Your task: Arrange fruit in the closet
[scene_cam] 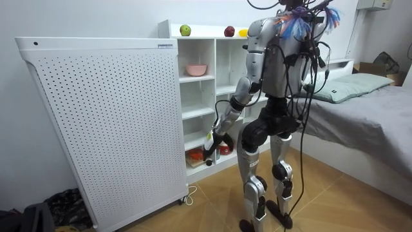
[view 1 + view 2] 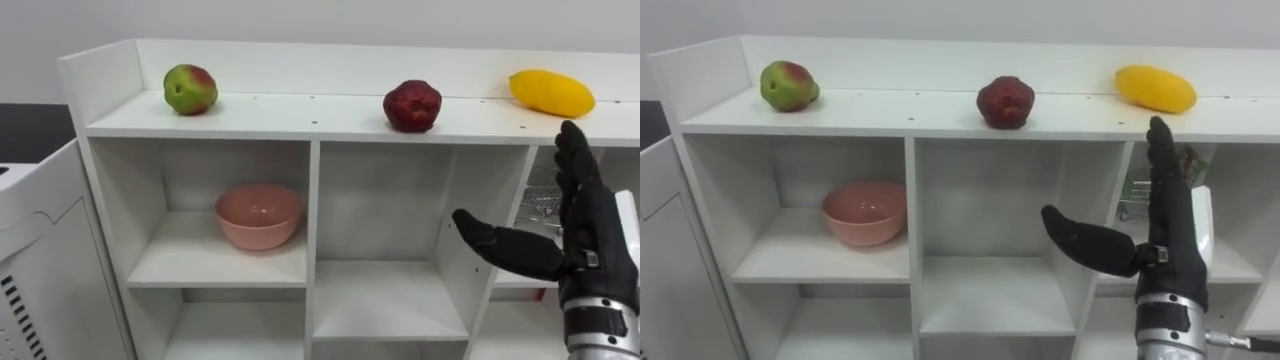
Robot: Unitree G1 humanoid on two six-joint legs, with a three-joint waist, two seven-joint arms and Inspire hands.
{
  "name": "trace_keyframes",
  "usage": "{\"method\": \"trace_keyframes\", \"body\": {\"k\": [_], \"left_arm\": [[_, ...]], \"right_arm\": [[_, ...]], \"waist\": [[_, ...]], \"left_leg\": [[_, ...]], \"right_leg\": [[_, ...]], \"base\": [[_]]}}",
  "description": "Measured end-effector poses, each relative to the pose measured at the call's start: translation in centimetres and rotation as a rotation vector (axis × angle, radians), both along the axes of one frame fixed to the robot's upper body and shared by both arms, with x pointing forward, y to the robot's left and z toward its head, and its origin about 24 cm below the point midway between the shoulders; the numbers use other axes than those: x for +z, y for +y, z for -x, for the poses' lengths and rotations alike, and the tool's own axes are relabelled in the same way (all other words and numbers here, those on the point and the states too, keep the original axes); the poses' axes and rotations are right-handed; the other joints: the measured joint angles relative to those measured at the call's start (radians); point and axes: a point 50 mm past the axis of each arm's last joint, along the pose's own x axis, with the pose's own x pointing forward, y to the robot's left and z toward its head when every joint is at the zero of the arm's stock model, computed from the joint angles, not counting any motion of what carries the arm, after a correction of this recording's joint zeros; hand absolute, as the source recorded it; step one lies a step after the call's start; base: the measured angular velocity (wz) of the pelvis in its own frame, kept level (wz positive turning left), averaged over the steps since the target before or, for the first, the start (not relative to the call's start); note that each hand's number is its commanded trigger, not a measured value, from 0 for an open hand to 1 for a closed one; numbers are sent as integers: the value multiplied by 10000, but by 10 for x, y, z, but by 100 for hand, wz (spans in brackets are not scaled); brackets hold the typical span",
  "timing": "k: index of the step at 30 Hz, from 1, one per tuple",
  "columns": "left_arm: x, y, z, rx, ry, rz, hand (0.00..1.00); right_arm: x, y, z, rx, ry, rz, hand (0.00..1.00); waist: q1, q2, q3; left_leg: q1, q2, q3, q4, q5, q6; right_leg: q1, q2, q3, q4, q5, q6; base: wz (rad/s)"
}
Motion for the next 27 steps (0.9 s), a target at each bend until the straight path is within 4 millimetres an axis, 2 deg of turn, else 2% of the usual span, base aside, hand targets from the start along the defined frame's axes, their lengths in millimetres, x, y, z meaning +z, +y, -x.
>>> {"method": "trace_keyframes", "body": {"k": [4, 9, 11, 14, 27], "left_arm": [[3, -3, -10, -315, -170, 174, 0], [6, -4, -21, -493, -282, 384, 0], [7, -4, -24, -560, -291, 461, 0], [8, -3, -27, -565, -290, 467, 0], [9, -4, -35, -586, -3, 621, 0]], "right_arm": [[11, -2, -4, 33, -325, 232, 0], [23, 1, -9, 98, -664, 224, 0], [23, 0, -10, 25, -601, 211, 0], [22, -1, -10, -135, -590, 140, 0], [25, 0, -17, -226, -429, 128, 0]], "waist": [[44, -20, 7], [160, -45, 21], [218, -101, 68], [261, -190, 162], [273, -190, 151]], "left_leg": [[-160, -9, -10, 14, 5, -3], [-152, -19, -261, -18, 12, -5], [-155, -42, -522, -22, 12, -5], [-151, -56, -557, 11, 14, -2], [-332, -70, -637, 189, 44, 1]], "right_leg": [[-157, -7, -34, -22, 0, 0], [-187, -1, -84, -25, 0, 0], [-173, -3, -120, -33, 0, 0], [-141, -16, -137, -39, 0, 0], [-261, -51, -254, 68, 11, -17]], "base": [[0], [4], [0], [1], [2]]}}
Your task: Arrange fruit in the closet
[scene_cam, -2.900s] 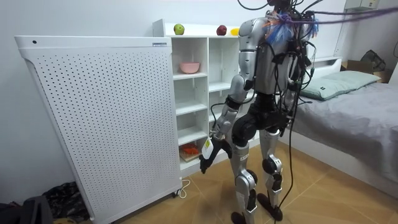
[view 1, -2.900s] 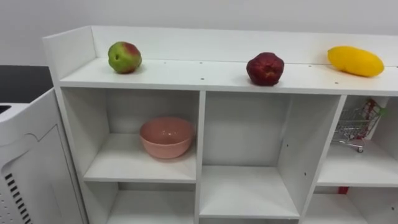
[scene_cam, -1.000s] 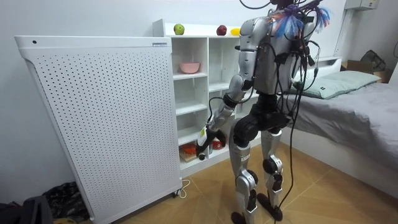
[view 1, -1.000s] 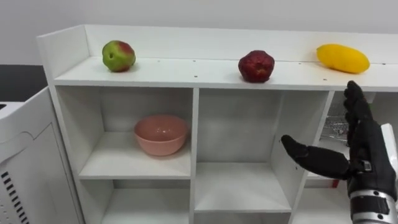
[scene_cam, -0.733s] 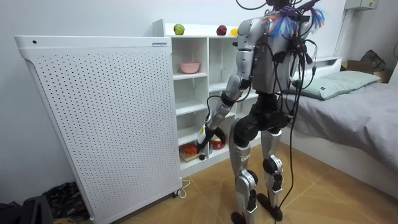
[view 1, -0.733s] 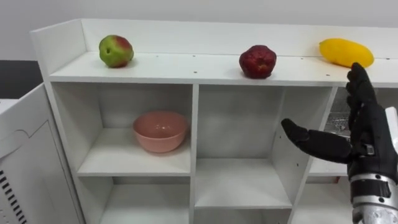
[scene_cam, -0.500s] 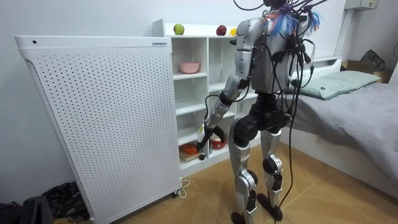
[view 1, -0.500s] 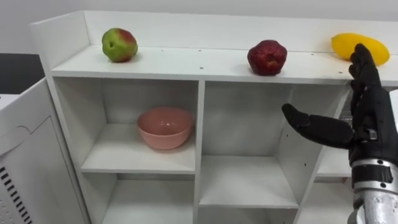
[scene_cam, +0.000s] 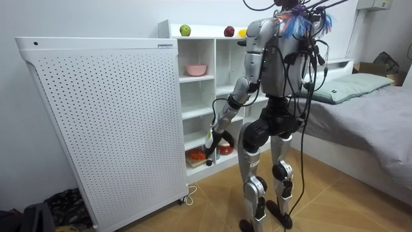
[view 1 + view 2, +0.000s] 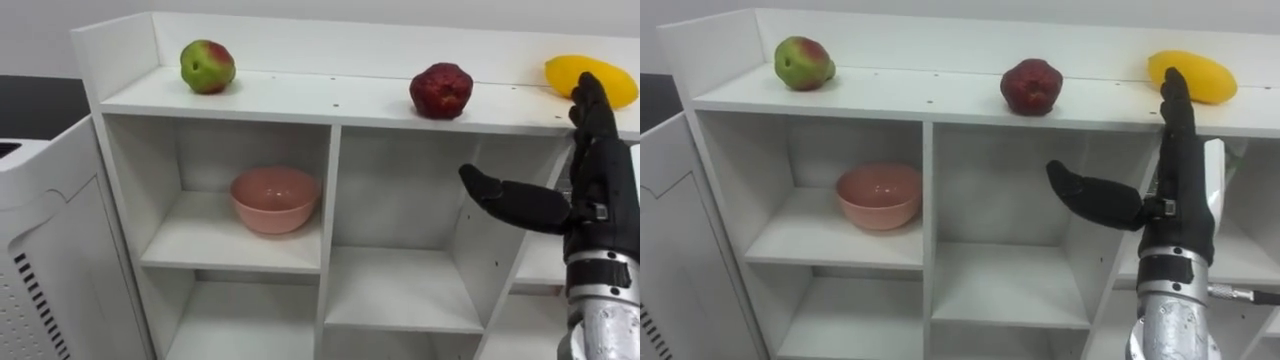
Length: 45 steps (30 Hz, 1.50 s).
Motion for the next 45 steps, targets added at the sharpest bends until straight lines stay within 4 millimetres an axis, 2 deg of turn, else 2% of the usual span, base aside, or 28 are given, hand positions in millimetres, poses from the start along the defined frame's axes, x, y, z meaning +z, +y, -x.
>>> {"method": "trace_keyframes", "body": {"k": [9, 15, 18, 20, 26, 35, 36, 40, 45], "left_arm": [[0, -1, -2, -87, 87, 108, 0], [1, -1, -4, -78, 66, 184, 0], [1, -1, -4, -68, 74, 191, 0], [1, -1, -4, -68, 69, 191, 0], [1, -2, -4, -54, 60, 211, 0], [-2, -1, 1, 17, 288, 175, 0], [-2, -1, 1, 25, 315, 175, 0], [-2, -1, 1, 22, 311, 181, 0], [-1, -1, -1, -3, 219, 164, 0]], "right_arm": [[1, 1, -5, 106, 312, 90, 0], [3, 2, -6, 142, 404, 102, 0], [7, 3, -5, 205, 293, 125, 0], [15, 7, -5, 389, -30, 204, 0], [45, 16, -4, 553, -1175, 505, 0], [51, 18, -2, 581, -1478, 586, 0], [52, 18, -2, 590, -1498, 590, 0], [52, 18, -2, 627, -1480, 577, 0], [44, 17, -7, 695, -1045, 641, 0]], "waist": [[6, 12, -22], [-9, 53, -88], [2, 118, -147], [10, 161, -175], [51, 147, -181], [270, 119, -160], [269, 114, -147], [252, 29, 20], [255, 37, 26]], "left_leg": [[-7, 4, 70, 46, 43, -3], [-11, 3, 71, 68, 43, -3], [-5, 4, 70, 68, 44, -4], [1, 5, 52, 67, 45, -5], [26, 1, -7, 67, 47, -7], [30, -2, -23, 37, 47, -7], [28, -3, -29, 35, 48, -6], [-11, -5, -39, 55, 50, -3], [-36, -6, -85, 32, 50, -3]], "right_leg": [[-29, -9, -3, 95, 12, -19], [-29, -9, 7, 100, 16, -23], [-28, -9, 5, 99, 16, -23], [-21, -8, -4, 94, 16, -23], [24, -9, -22, 78, 16, -23], [35, -11, -44, 64, 16, -22], [37, -12, -49, 59, 16, -23], [25, -17, -84, 58, 16, -22], [6, -18, -115, 57, 16, -22]], "base": [[0], [0], [0], [0], [0], [0], [0], [1], [1]]}}
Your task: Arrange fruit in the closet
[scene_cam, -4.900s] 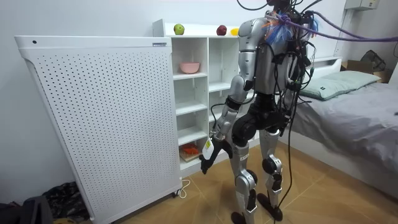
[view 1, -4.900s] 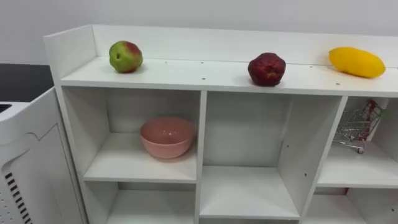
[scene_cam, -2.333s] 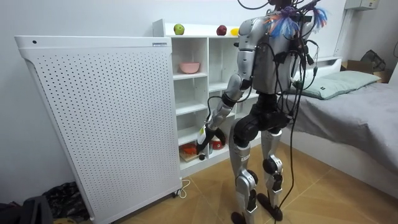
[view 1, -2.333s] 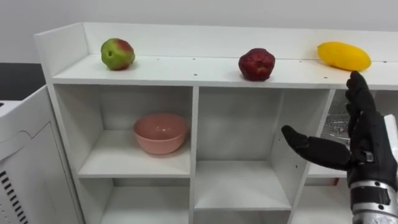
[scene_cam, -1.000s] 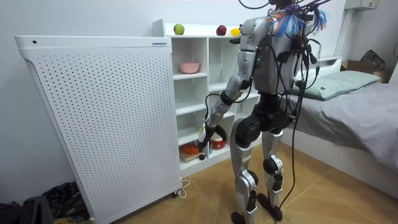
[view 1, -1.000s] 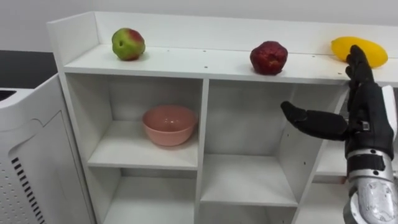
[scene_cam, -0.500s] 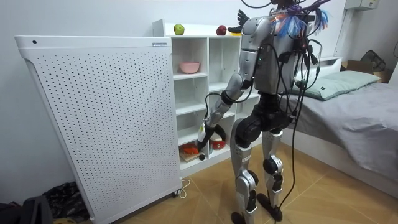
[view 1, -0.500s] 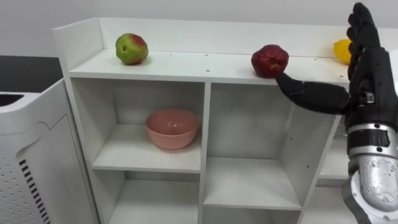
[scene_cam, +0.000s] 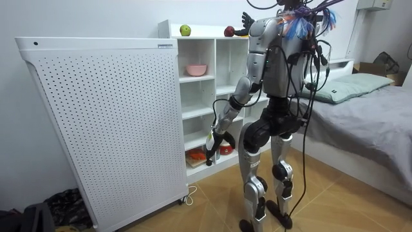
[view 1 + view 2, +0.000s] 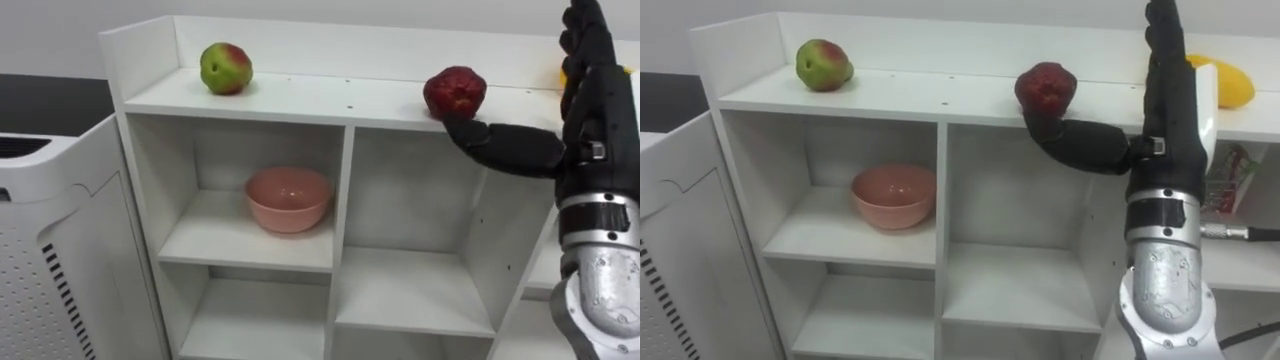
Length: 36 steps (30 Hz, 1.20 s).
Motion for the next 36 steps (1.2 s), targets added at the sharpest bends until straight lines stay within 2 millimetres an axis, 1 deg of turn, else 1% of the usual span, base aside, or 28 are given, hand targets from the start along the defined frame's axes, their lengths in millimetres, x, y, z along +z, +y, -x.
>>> {"method": "trace_keyframes", "body": {"k": [4, 8, 9, 14, 16, 21, 25, 30, 32, 36], "left_arm": [[2, 0, -4, -21, -158, -42, 0], [3, 1, -5, -42, -180, -66, 0], [3, 1, -4, -41, -174, -74, 0], [2, 3, -3, -8, -90, -115, 0], [2, 3, -2, 34, 7, -134, 0], [1, 3, -1, 66, 164, -187, 0], [1, 3, -1, 32, 187, -200, 0], [1, 2, -2, -62, 204, -186, 0], [1, 2, -2, -63, 212, -165, 0], [2, 4, -2, -62, 215, -189, 0]], "right_arm": [[-8, -2, -5, 64, 459, 28, 0], [-18, -6, -11, 213, 971, -503, 0], [-18, -6, -11, 227, 973, -556, 0], [-18, -9, -14, 299, 1081, -764, 0], [-17, -11, -14, 279, 1075, -735, 0], [-19, -11, -14, 150, 1271, -762, 0], [-18, -11, -15, 137, 1248, -738, 0], [-6, -8, -18, 244, 968, -689, 0], [-2, -7, -19, 325, 837, -655, 0], [0, -7, -20, 375, 846, -551, 0]], "waist": [[1, 2, -16], [17, -19, -34], [18, -19, -37], [49, -62, -120], [50, -76, -129], [70, -88, -136], [161, -94, -136], [239, -130, -131], [247, -176, -123], [257, -248, -113]], "left_leg": [[-35, 0, -13, -1, 0, 0], [-38, -7, -56, 2, 1, 0], [-38, -7, -66, 3, 1, -1], [-26, -6, -74, 10, 4, -4], [-27, -5, -76, 30, 5, -4], [-39, -6, -101, 67, 11, -14], [-62, -6, -129, 74, 26, -26], [-95, -10, -140, 78, 35, -26], [-95, -11, -155, 74, 35, -26], [-97, -11, -167, 72, 35, -26]], "right_leg": [[-28, 5, -8, -1, 0, 0], [-25, 2, -35, -1, 0, 0], [-22, 2, -44, -1, 0, 0], [-2, 2, -67, -1, 0, 0], [6, 1, -74, 0, 0, 0], [18, -6, -187, 5, 1, -1], [7, -6, -217, 6, 3, -6], [-7, -12, -274, 2, 3, -6], [2, -13, -289, -1, 3, -6], [7, -16, -297, -3, 3, -6]], "base": [[0], [0], [0], [0], [0], [0], [1], [2], [0], [0]]}}
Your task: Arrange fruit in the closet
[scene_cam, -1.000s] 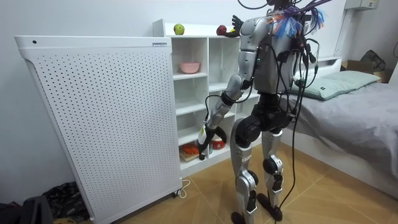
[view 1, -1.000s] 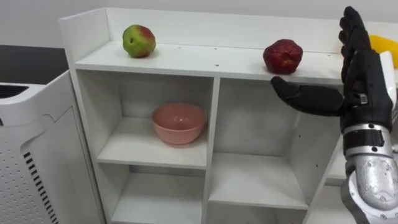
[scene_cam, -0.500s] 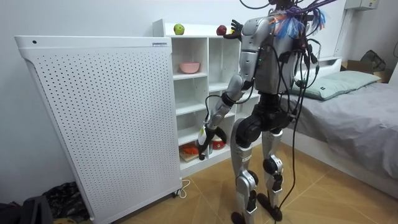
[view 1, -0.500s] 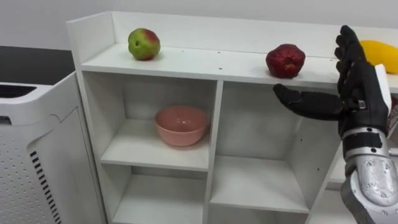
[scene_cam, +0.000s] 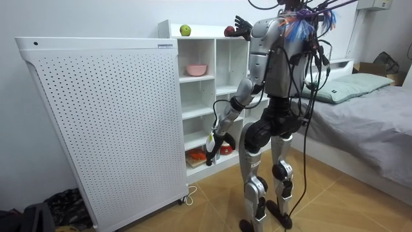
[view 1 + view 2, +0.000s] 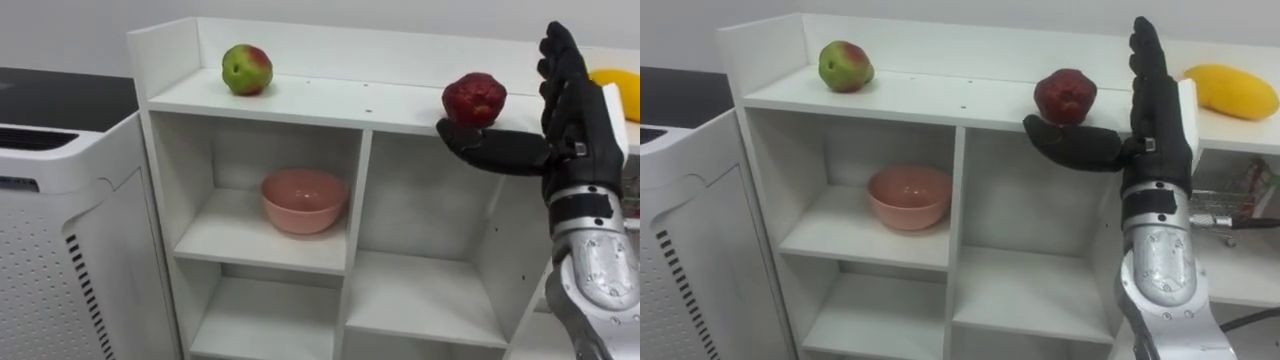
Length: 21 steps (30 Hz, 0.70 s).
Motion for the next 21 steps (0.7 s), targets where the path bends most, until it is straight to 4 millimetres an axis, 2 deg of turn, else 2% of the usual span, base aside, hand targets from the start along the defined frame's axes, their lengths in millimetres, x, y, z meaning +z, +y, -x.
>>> {"method": "trace_keyframes", "body": {"k": [4, 6, 7, 8, 9, 10, 21], "left_arm": [[0, 2, 0, -1, -2, -41, 0], [1, 2, 0, -4, 2, -50, 0], [1, 2, 0, -1, 2, -51, 0], [1, 2, 0, -2, 2, -53, 0], [1, 2, 0, 0, 4, -56, 0], [1, 2, 0, 4, 14, -65, 0], [5, 2, -14, 30, 52, -2, 0]], "right_arm": [[-1, 1, -1, 158, 144, 103, 0], [-2, 0, -2, 159, 209, 115, 4], [-4, 0, -2, 159, 284, 123, 35], [-5, 0, -3, 152, 365, 128, 54], [-6, -1, -4, 144, 408, 126, 83], [-7, -1, -4, 127, 456, 127, 100], [-6, -8, -20, 399, 1144, 913, 100]], "waist": [[-5, -20, 15], [3, -21, 18], [-5, -22, 19], [5, -24, 20], [5, -25, 21], [-3, -26, 24], [-18, -34, 32]], "left_leg": [[-14, 0, -38, 3, 0, 0], [-22, -1, -52, 7, 0, 0], [-21, -1, -24, 7, 0, 0], [-27, -2, -37, 7, 0, 0], [-28, -3, -41, 7, 0, 0], [-32, -5, -55, 7, 0, 0], [10, -7, -95, 31, 0, 0]], "right_leg": [[-1, 0, -13, -6, 0, 0], [-1, 0, -23, -6, 0, 0], [-1, 0, -25, -6, 0, 0], [-1, -1, -30, -6, 0, 0], [-1, -1, -34, -6, 0, 0], [-1, -2, -43, -6, 0, 0], [55, -22, -168, -7, 0, 0]], "base": [[0], [0], [0], [0], [0], [0], [1]]}}
